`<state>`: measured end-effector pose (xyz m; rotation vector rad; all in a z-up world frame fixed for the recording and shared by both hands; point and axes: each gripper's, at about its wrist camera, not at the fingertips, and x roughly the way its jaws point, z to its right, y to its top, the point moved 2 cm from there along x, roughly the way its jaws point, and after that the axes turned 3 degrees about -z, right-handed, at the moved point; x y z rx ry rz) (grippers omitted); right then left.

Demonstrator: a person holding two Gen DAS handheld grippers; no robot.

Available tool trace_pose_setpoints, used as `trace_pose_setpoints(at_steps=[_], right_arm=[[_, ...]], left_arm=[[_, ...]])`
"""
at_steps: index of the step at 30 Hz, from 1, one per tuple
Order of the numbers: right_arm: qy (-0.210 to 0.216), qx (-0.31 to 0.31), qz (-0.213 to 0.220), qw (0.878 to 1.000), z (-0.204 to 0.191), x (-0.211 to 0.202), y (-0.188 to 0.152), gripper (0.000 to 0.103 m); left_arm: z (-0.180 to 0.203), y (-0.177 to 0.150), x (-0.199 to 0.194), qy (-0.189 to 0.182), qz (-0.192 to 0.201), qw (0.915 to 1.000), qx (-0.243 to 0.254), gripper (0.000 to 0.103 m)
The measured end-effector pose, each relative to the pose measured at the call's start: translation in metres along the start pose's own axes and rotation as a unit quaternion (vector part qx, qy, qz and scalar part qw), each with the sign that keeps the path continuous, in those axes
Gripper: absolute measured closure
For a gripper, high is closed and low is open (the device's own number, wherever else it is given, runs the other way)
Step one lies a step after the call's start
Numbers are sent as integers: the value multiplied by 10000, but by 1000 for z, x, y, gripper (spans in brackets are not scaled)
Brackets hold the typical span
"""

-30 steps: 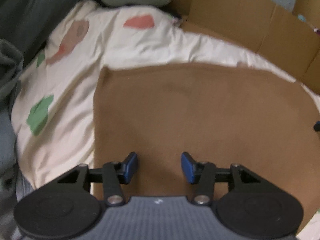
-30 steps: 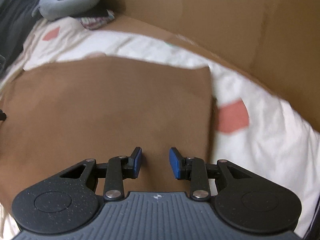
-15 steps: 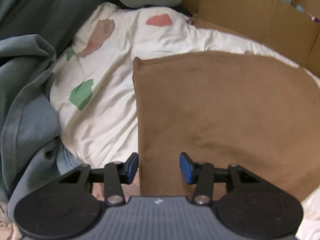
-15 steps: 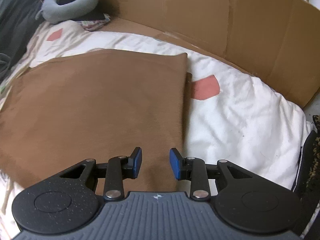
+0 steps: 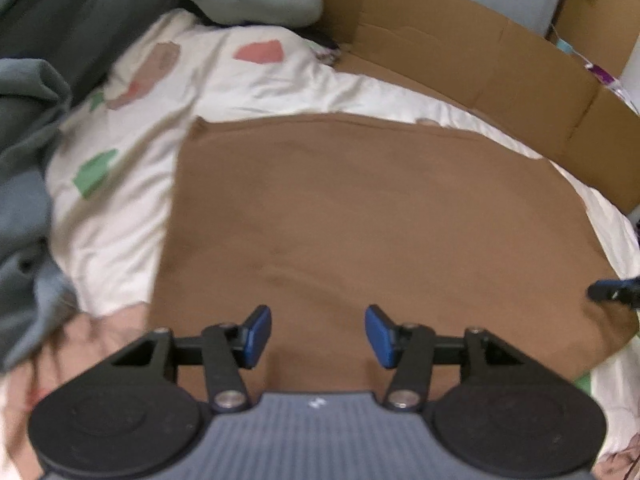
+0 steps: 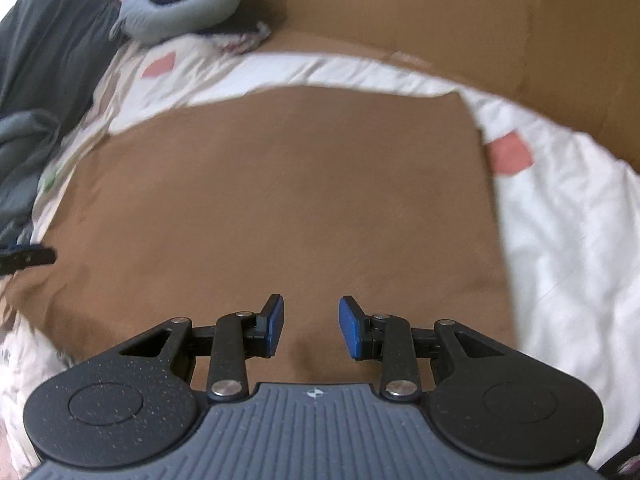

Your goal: Fold clothes

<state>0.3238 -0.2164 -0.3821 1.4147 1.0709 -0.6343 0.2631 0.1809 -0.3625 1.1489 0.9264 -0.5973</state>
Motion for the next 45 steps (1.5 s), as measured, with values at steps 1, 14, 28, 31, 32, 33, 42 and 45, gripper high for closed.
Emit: trace_pose_setpoints(at_steps=[1,14,28,31,32,33,42,45], right_arm=[[-21,-41,-55,10000,-5,3,-4,65],[-318,-120,-129,9993,-1,-8,-46,60],[-796,447,-148,9957,51,-36,-83,60],[-873,544,-188,9945,55,-38,-87,60],[-853,534,-171,9948,54,-40,-87,60],[-813,501,-136,9953,52,-42,-86,60],[-501,99,230,9984,19,-49,-57,61],[-382,112,260,9989,7,-42,-49,61]], left_arm=[[6,-3,2,-37,-19,9999,123,42],[-21,-55,0,272,-141,9993,222,39],[-72,-88,-31,859,-314,9957,-163,51],[-82,-88,-38,921,-329,9947,-325,54],[-84,-87,-42,953,-271,9945,-353,54],[-86,-85,-47,987,-199,9942,-375,54],[-52,-46,-52,602,316,9973,-294,54],[-26,-36,-41,342,339,9987,-163,54]])
